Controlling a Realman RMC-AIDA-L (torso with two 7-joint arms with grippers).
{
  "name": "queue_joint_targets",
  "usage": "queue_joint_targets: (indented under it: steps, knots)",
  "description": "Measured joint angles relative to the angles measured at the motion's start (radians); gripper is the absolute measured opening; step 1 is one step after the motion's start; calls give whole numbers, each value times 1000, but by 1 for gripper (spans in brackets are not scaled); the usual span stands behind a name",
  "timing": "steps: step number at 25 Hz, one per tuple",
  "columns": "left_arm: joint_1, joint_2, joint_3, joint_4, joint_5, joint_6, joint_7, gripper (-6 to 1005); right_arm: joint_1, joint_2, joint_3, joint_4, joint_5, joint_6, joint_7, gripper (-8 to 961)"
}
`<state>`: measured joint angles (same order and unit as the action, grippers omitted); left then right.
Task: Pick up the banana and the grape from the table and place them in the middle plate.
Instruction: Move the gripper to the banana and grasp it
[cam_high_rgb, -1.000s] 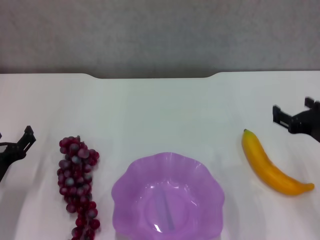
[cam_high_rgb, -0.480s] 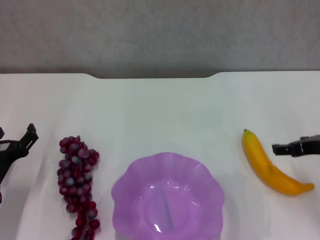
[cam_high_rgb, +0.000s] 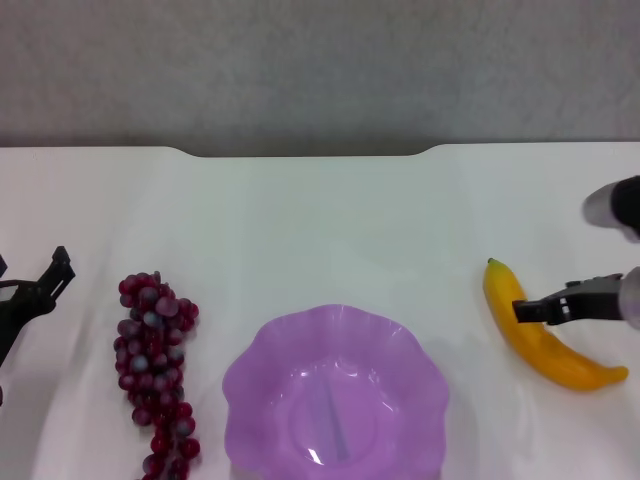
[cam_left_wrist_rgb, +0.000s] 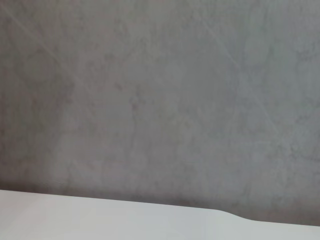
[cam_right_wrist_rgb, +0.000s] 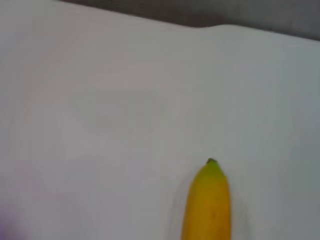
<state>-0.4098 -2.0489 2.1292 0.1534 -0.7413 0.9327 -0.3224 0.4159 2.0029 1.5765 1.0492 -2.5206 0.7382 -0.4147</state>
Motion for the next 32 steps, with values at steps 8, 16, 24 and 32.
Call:
queue_joint_targets:
  steps: [8,16,24,32]
  knots:
    - [-2,-1,0,0,1,1,0,892,57,1,-74,-130,41,-62,-1,877]
    - [-4,-1,0,0,-2,3,0,892,71,0,-84,-175,44,-91,-1,878]
    - [-7,1,0,0,-3,3,-1,891,97,2,-117,-235,78,-112,-2,875]
    - [-6,1,-2,1,-4,3,-4,891,126,2,-135,-278,80,-131,-2,727]
